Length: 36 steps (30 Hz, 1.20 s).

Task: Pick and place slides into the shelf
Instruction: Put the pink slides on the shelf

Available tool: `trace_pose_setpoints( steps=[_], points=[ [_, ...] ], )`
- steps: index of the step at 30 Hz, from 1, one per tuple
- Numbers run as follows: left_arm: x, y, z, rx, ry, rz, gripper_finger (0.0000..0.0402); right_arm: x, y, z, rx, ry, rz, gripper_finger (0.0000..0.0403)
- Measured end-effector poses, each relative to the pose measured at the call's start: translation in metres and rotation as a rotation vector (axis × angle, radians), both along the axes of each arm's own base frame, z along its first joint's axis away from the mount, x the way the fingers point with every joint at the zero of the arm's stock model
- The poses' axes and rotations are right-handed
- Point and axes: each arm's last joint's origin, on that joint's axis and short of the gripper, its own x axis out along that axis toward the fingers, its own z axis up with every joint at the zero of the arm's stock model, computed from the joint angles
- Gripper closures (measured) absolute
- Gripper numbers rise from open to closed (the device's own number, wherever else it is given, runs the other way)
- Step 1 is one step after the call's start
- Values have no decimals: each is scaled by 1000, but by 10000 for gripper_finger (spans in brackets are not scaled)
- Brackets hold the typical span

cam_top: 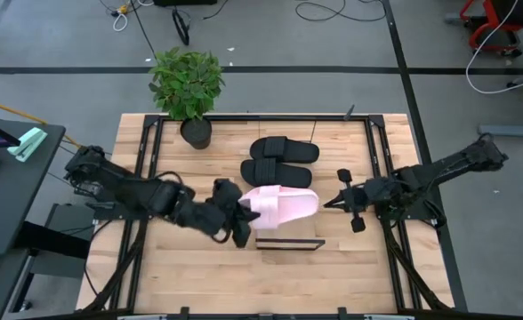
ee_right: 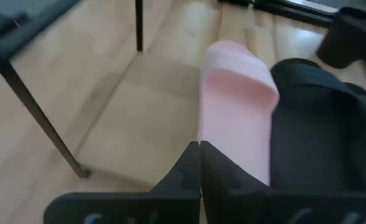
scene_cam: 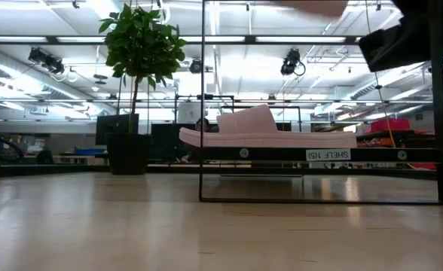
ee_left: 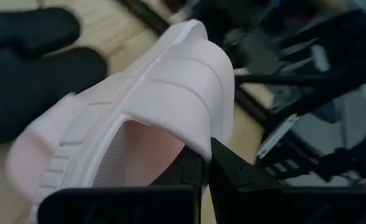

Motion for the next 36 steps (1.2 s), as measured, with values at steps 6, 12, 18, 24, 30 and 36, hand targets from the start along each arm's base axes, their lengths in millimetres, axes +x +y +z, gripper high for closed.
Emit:
trace_pose_setpoints(
  steps=[6, 12, 18, 24, 30, 36],
  points=[
    [13, 26, -14, -55, 37, 33, 391, -14, 13, 2, -91, -20, -25, 403],
    [33, 42, -36, -129, -17, -28, 391, -27, 20, 2, -95, -23, -21, 403],
    [44, 48, -72, -255, 15, -36, 391, -38, 26, 2, -125, -38, -30, 403],
    [42, 45, -101, -414, -34, -15, 391, -44, 34, 3, -173, -93, -57, 403],
    [39, 42, -115, -568, -120, -40, 391, -48, 38, 3, -172, -108, -44, 403],
    [36, 41, -123, -617, -64, -52, 391, -48, 38, 3, -159, -108, -47, 403]
  ],
)
